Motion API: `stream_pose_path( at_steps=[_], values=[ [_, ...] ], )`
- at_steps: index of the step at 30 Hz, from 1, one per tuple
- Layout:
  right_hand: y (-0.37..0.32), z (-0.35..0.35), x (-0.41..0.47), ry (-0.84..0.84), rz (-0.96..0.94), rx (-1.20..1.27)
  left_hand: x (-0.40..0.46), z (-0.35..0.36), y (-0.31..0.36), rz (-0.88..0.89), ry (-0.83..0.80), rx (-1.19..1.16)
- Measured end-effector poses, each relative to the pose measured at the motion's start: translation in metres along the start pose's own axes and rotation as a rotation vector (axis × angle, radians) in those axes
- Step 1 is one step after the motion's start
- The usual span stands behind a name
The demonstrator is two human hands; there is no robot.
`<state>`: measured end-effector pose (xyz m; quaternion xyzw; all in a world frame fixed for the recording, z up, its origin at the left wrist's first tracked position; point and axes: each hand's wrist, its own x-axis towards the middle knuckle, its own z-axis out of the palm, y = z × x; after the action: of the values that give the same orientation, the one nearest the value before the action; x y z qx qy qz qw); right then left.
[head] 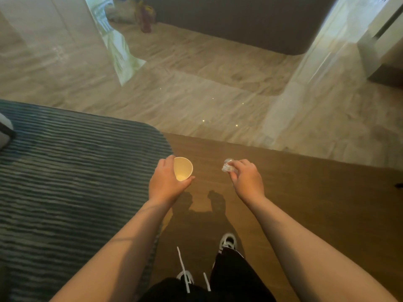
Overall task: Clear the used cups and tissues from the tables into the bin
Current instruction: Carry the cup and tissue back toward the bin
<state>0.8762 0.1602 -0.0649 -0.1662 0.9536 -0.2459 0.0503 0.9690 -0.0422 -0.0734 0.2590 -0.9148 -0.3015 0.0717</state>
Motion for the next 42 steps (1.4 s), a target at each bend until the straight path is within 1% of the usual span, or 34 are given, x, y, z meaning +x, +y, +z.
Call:
stream_pose_path(
  at_steps=[3, 7, 13, 16, 20, 24, 29, 33, 37, 42],
  values=[
    [0.014, 0.002, 0.069, -0.012, -0.015, 0.021, 0.061, 0.019, 0.015, -0.021, 0.010, 0.001],
    [0.037, 0.000, 0.172, -0.031, -0.073, 0.019, 0.149, 0.047, 0.042, -0.070, 0.068, 0.022],
    [0.068, -0.023, 0.331, -0.141, -0.148, 0.042, 0.276, 0.076, 0.096, -0.165, 0.131, 0.024],
    [0.073, -0.036, 0.402, -0.140, -0.178, 0.038, 0.329, 0.082, 0.119, -0.191, 0.152, 0.032],
    [0.065, -0.036, 0.480, -0.164, -0.223, 0.046, 0.392, 0.085, 0.131, -0.254, 0.169, 0.034],
    [0.048, -0.019, 0.548, -0.206, -0.278, 0.046, 0.451, 0.086, 0.125, -0.334, 0.195, 0.036],
    [0.013, 0.014, 0.638, -0.259, -0.334, 0.050, 0.539, 0.082, 0.097, -0.385, 0.235, -0.019],
    [-0.035, 0.035, 0.730, -0.274, -0.384, 0.021, 0.627, 0.067, 0.074, -0.390, 0.263, -0.031],
    [-0.097, 0.044, 0.823, -0.265, -0.419, 0.007, 0.716, 0.033, 0.054, -0.391, 0.294, -0.032],
    [-0.160, 0.067, 0.901, -0.269, -0.480, 0.010, 0.802, -0.004, 0.030, -0.423, 0.342, -0.031]
  ],
)
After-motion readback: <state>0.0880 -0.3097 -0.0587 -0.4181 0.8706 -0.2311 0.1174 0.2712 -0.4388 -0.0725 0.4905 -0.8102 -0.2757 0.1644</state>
